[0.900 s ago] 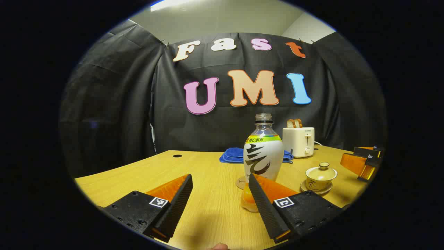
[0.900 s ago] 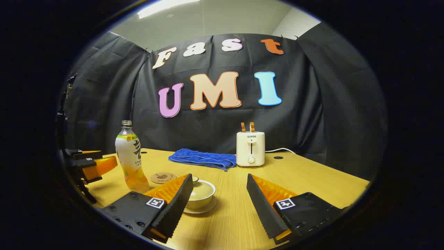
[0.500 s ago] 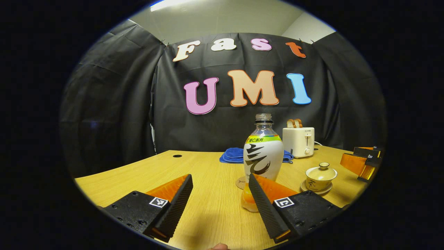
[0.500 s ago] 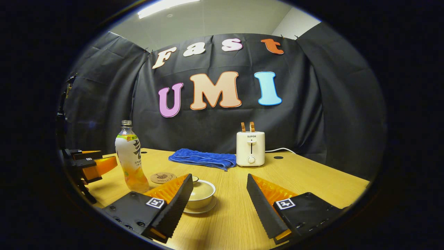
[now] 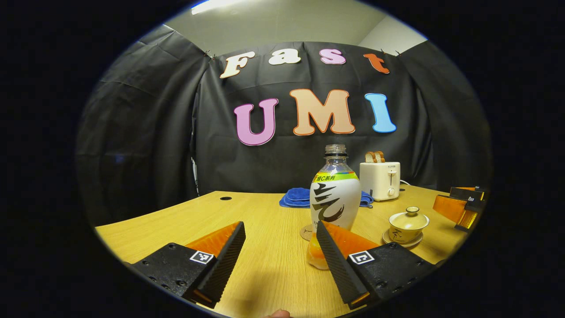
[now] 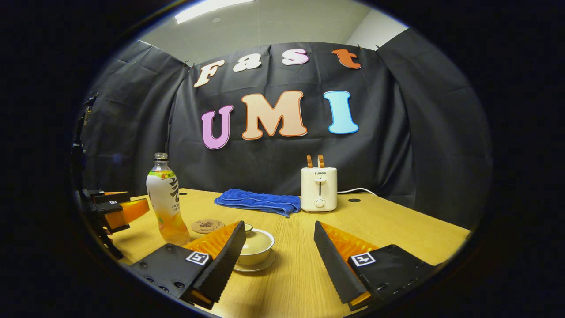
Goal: Open the teacup lid with one hand, grasp the water bottle and pour water into the teacup with the other hand; after pouring, place the water bottle on the coaster and then close the teacup lid.
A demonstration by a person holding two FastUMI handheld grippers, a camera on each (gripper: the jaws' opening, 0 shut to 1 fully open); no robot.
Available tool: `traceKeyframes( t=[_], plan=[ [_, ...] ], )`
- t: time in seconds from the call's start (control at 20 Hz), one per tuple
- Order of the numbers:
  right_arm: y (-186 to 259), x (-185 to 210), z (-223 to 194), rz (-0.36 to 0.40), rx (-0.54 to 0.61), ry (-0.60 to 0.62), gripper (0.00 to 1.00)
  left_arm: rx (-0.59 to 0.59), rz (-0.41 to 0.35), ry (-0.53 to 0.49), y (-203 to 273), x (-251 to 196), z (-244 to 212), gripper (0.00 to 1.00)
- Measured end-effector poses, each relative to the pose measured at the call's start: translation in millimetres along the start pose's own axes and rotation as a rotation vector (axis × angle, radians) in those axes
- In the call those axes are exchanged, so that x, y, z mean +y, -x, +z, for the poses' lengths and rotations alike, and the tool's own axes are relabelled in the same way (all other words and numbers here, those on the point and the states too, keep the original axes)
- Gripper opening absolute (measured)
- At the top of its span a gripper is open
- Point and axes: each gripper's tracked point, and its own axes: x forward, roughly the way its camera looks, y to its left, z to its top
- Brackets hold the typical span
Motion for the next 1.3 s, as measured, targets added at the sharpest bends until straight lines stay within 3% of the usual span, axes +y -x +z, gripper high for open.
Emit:
traceKeyframes(
  t=[0.1,0.4,0.45,0.75,1.3],
  plan=[
    [0,1,-1,0.007,0.002,0.000,0.96,0.000,0.000,0.000,0,-1,1,0.95],
    [0,1,0,0.010,-0.001,0.001,1.00,0.000,0.000,0.000,1,0,1,0.95],
    [0,3,0,0.017,-0.001,0.001,0.96,0.000,0.000,0.000,1,0,1,0.95],
    [-10,13,14,0.058,-0.004,0.021,0.96,0.000,-0.001,0.000,1,0,1,0.95],
    [-41,50,-14,0.151,0.133,0.074,0.98,0.001,0.001,0.001,1,1,1,0.95]
  ],
)
